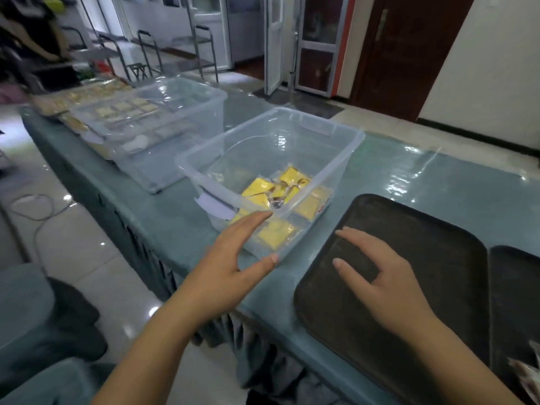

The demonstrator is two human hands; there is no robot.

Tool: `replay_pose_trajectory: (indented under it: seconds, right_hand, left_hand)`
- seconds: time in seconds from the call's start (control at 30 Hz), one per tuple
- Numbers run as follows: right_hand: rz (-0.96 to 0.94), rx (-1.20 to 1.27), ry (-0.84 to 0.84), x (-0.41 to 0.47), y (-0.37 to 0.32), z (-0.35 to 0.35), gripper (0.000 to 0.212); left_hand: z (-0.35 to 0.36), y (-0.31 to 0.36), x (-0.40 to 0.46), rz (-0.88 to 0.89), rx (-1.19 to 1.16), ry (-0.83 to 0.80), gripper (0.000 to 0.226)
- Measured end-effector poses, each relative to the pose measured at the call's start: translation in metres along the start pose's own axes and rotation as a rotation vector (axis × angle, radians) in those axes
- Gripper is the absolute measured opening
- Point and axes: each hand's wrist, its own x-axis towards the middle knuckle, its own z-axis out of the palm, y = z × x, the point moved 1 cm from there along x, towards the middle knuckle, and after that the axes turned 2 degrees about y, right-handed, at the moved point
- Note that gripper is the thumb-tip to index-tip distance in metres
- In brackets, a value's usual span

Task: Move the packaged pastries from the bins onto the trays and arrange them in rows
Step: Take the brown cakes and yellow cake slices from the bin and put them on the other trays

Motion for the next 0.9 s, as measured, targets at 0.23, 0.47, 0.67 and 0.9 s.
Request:
replay_pose_trajectory:
  seconds: [0.23, 0.47, 0.67, 0.9]
  right_hand:
    - [-0.048, 0.145, 0.095, 0.12, -0.009, 0.061, 0.042]
    - [0.005, -0.158, -0.164, 0.237, 0.021, 0.103, 0.062]
    - [0.047, -0.371, -0.324, 0.248, 0.032, 0.121, 0.066]
    - [0.101, -0.522, -0.515, 0.252, 0.027, 0.122, 0.08]
  left_hand:
    - [-0.058, -0.032, 0.098, 0.06, 0.094, -0.007, 0.055]
    - [-0.083, -0.071, 0.222, 0.087, 0.386, -0.208, 0.06]
    - [-0.054, -0.119, 0.295, 0.074, 0.68, -0.649, 0.077]
    - [0.017, -0.179, 0.359, 0.029, 1.021, -0.995, 0.097]
